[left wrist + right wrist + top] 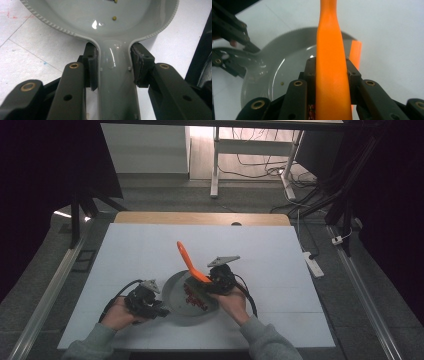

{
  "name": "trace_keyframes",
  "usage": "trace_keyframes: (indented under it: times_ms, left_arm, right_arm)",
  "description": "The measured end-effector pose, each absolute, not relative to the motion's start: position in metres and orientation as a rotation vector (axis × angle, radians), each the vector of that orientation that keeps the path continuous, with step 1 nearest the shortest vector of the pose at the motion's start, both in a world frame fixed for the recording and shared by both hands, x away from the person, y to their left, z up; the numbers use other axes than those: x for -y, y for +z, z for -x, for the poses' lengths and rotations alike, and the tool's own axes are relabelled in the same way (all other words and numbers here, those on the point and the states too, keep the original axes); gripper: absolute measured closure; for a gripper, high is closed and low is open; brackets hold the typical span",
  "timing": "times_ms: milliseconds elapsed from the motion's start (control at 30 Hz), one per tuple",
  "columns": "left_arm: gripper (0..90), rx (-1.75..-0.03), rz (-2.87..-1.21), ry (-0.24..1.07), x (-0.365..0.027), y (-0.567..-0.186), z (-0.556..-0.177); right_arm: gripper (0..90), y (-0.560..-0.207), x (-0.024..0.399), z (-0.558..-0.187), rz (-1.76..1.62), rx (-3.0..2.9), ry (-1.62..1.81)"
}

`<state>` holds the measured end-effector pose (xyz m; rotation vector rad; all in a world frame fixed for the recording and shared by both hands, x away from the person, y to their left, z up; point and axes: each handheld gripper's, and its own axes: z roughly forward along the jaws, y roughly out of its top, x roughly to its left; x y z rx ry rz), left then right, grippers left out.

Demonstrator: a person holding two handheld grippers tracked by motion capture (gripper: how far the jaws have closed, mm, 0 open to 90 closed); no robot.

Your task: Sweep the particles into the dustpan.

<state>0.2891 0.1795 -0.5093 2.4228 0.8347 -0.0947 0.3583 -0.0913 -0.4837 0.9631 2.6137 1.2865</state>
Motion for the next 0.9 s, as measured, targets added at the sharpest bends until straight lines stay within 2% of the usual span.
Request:
trace_keyframes:
  times_ms: [333, 900]
  left_arm:
    - [61.9, -0.829, -2.402, -0.092, -0.182, -0.513, -0.290]
    - [62.0, -0.894, -2.312, -0.014, -0.191, -0.511, -0.289]
  right_arm:
    - [70.4, -0.470, 0.124, -0.370, -0.993, -2.502, 1.298]
    - [70.4, -0.464, 0.145, -0.372, -0.931, -2.500, 1.259]
